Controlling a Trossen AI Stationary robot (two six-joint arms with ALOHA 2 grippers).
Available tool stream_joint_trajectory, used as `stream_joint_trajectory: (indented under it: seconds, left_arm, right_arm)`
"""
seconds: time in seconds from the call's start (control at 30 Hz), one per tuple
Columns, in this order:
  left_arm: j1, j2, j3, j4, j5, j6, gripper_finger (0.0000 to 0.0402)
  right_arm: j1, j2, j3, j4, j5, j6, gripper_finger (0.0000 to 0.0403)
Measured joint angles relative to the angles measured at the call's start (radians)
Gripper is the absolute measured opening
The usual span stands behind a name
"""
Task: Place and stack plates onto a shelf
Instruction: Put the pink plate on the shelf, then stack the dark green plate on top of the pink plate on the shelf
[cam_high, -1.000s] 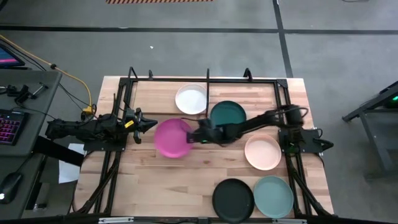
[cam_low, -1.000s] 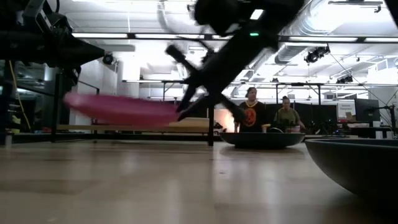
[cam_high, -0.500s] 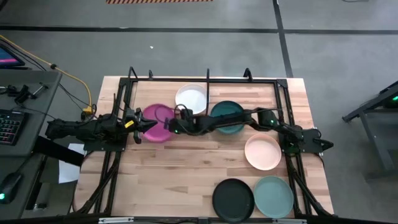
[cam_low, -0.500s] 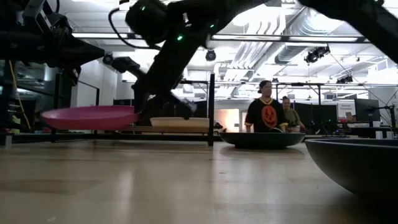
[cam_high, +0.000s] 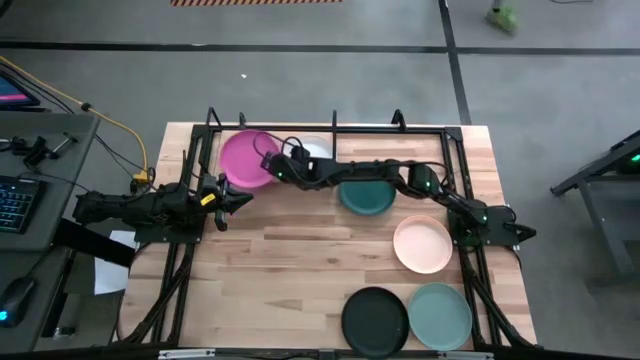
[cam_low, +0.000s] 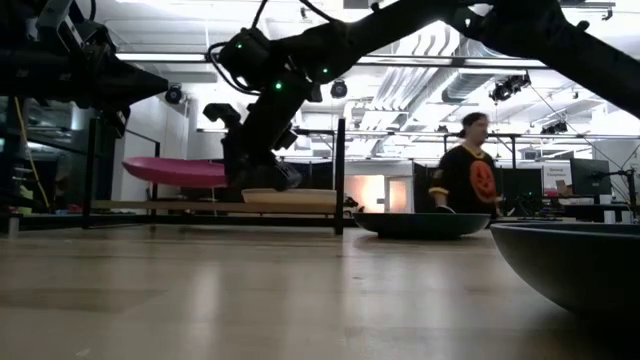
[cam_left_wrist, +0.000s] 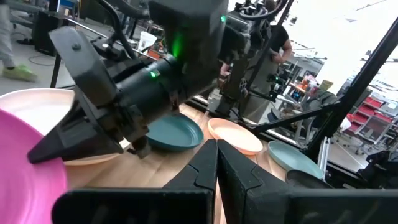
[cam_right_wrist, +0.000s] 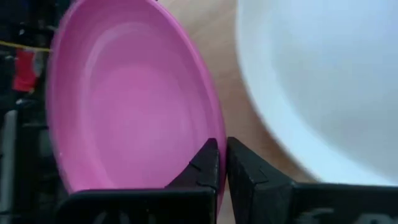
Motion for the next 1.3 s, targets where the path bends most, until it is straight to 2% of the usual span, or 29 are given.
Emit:
stream_joint_trajectory:
  seconds: [0.3, 0.67, 0.77, 0.93, 1.03, 1.17, 1.23, 1.3]
  left_arm:
    - [0.000, 0.000, 0.000, 0.000, 0.000, 0.000, 0.0001]
    - [0.000, 0.000, 0.000, 0.000, 0.000, 0.000, 0.0001]
    - [0.000, 0.000, 0.000, 0.000, 0.000, 0.000, 0.0001]
    - [0.000, 0.000, 0.000, 0.000, 0.000, 0.000, 0.0001]
    - [0.000, 0.000, 0.000, 0.000, 0.000, 0.000, 0.0001]
    - [0.000, 0.000, 0.000, 0.000, 0.000, 0.000, 0.0001]
    - [0.000, 0.000, 0.000, 0.001, 0.000, 0.000, 0.0001]
    - [0.000, 0.000, 0.000, 0.001, 0.000, 0.000, 0.0001]
  right_arm:
    - [-0.012, 0.000, 0.000, 0.042, -0.015, -0.065, 0.0010]
    - [-0.017, 0.000, -0.001, 0.072, -0.019, -0.181, 0.0143]
    - [-0.024, 0.000, -0.001, 0.073, -0.022, -0.193, 0.0158]
    - [-0.033, -0.001, 0.051, 0.008, -0.011, -0.261, 0.0161]
    - [-0.032, -0.001, 0.131, -0.111, 0.012, -0.358, 0.0161]
    - [-0.020, -0.007, 0.252, -0.298, 0.022, -0.568, 0.0161]
    - [-0.005, -0.051, 0.210, -0.303, -0.009, -0.674, 0.0161]
    - [0.029, -0.100, 0.186, -0.359, -0.086, -0.750, 0.0161]
